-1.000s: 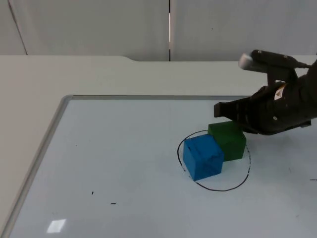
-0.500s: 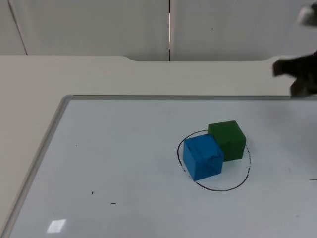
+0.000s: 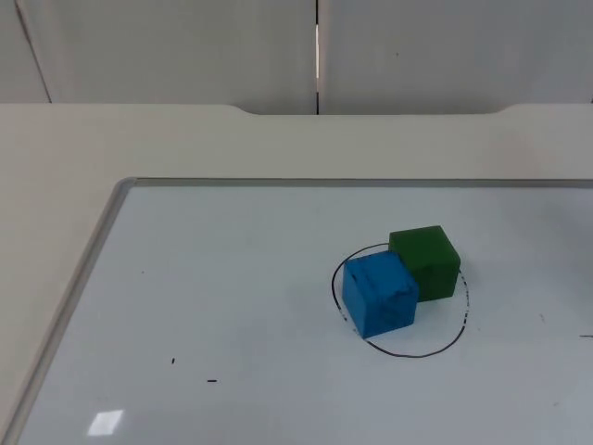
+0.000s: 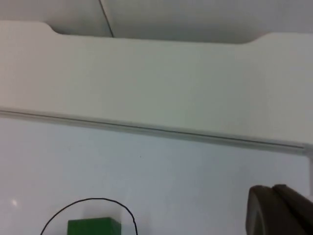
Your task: Push the two cubes into the marked area.
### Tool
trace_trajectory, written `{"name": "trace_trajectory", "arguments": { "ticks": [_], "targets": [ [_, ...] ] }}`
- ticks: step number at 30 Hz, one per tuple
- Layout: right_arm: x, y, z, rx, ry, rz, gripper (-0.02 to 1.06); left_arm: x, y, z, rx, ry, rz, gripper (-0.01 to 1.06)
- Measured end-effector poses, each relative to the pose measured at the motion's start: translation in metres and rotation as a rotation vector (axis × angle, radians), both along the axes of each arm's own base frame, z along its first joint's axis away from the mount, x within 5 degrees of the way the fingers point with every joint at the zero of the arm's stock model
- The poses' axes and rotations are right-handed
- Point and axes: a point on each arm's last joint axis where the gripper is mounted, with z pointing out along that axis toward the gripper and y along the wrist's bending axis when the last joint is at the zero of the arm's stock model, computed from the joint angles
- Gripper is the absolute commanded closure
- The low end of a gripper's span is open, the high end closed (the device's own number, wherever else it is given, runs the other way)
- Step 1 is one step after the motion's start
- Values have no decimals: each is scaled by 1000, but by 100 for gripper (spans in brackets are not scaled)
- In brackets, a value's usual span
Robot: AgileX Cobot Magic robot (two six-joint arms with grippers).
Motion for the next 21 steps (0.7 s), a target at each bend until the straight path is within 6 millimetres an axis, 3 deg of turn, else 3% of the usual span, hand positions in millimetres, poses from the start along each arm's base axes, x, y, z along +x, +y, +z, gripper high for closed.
{"name": "trace_trajectory", "arguments": {
  "ticks": [3,9,12,15,18,19,21],
  "targets": [
    [-29,-5,25,-16,-35,20,104,0,0,0,0,0,0,105],
    [-63,-12,46,-35,-59,41,104,0,0,0,0,0,0,105],
    [-90,-17,58,-38,-116,50,104,0,0,0,0,0,0,105],
    [-110,-21,58,-37,-149,52,104,0,0,0,0,0,0,105],
    [-148,-29,49,-29,-199,51,104,0,0,0,0,0,0,105],
    [-148,-29,49,-29,-199,51,104,0,0,0,0,0,0,105],
    [-167,-33,40,-27,-209,51,104,0,0,0,0,0,0,105]
  ]
}}
